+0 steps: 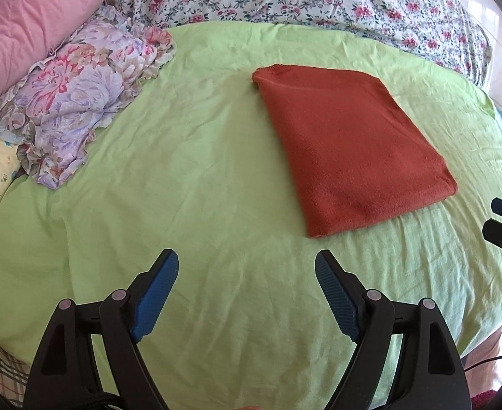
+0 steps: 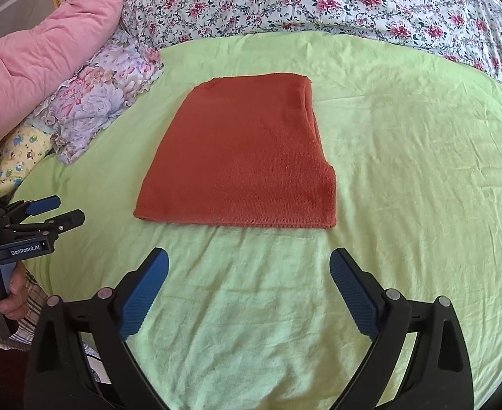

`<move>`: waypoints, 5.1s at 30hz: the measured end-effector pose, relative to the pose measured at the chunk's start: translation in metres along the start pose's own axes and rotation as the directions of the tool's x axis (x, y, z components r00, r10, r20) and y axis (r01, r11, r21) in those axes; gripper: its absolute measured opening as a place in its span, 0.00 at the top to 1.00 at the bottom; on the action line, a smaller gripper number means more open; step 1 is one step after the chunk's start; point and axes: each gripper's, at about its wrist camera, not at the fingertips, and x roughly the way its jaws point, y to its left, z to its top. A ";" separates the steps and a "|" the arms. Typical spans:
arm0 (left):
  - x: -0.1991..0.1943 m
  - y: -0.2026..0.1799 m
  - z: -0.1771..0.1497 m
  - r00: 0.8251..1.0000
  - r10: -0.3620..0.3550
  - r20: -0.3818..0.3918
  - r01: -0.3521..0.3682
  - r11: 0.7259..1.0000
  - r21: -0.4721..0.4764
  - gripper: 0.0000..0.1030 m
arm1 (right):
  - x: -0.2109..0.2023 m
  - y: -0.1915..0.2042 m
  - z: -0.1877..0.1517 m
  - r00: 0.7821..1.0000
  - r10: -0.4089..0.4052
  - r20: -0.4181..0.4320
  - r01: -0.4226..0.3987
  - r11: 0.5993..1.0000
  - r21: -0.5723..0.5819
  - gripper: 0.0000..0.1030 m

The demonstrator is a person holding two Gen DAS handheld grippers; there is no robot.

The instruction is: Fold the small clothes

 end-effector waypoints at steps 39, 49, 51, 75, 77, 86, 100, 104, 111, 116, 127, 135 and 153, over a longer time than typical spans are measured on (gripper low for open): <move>0.016 -0.029 0.042 0.999 0.029 0.016 -0.029 0.999 0.020 0.16 | 0.027 -0.001 0.038 1.000 0.014 0.020 -0.014 1.000 -0.020 0.04; 0.042 -0.031 0.065 0.999 0.031 -0.017 -0.031 0.999 0.011 0.15 | 0.054 -0.008 0.067 0.999 0.032 -0.006 -0.032 0.999 -0.037 0.04; 0.045 -0.032 0.069 0.999 0.030 -0.020 -0.030 0.999 0.011 0.15 | 0.057 -0.009 0.071 0.999 0.036 -0.008 -0.037 0.999 -0.036 0.04; 0.077 -0.045 0.096 0.998 -0.001 -0.058 -0.001 1.000 -0.029 0.15 | 0.090 -0.029 0.103 0.997 0.065 -0.052 -0.066 0.998 -0.018 0.04; 0.078 -0.045 0.096 0.998 -0.003 -0.061 0.001 1.000 -0.029 0.15 | 0.092 -0.030 0.103 0.996 0.065 -0.062 -0.066 0.998 -0.022 0.04; 0.083 -0.047 0.099 0.998 -0.003 -0.069 0.001 1.000 -0.031 0.15 | 0.101 -0.034 0.110 0.996 0.065 -0.064 -0.066 0.998 -0.012 0.04; 0.087 -0.051 0.103 0.997 0.000 -0.081 -0.003 0.999 -0.036 0.15 | 0.106 -0.032 0.112 0.995 0.068 -0.077 -0.069 0.997 -0.016 0.04; 0.087 -0.052 0.103 0.997 0.002 -0.079 -0.005 0.999 -0.037 0.15 | 0.105 -0.033 0.112 0.995 0.065 -0.075 -0.066 0.998 -0.017 0.04; 0.088 -0.050 0.106 0.997 0.004 -0.080 -0.007 0.999 -0.033 0.15 | 0.105 -0.033 0.114 0.995 0.067 -0.076 -0.068 0.997 -0.022 0.04; 0.089 -0.048 0.107 0.996 0.008 -0.084 -0.011 0.999 -0.039 0.15 | 0.104 -0.033 0.114 0.995 0.066 -0.074 -0.068 0.997 -0.022 0.04; 0.088 -0.048 0.112 0.997 0.006 -0.078 -0.009 0.999 -0.038 0.15 | 0.100 -0.034 0.115 0.996 0.070 -0.063 -0.071 0.997 -0.019 0.04; 0.088 -0.051 0.111 0.997 0.004 -0.076 -0.007 0.999 -0.037 0.15 | 0.099 -0.035 0.115 0.996 0.072 -0.059 -0.073 0.997 -0.015 0.04; 0.085 -0.055 0.112 0.998 -0.007 -0.068 0.005 1.000 -0.027 0.15 | 0.094 -0.035 0.117 0.996 0.078 -0.047 -0.079 0.997 -0.019 0.04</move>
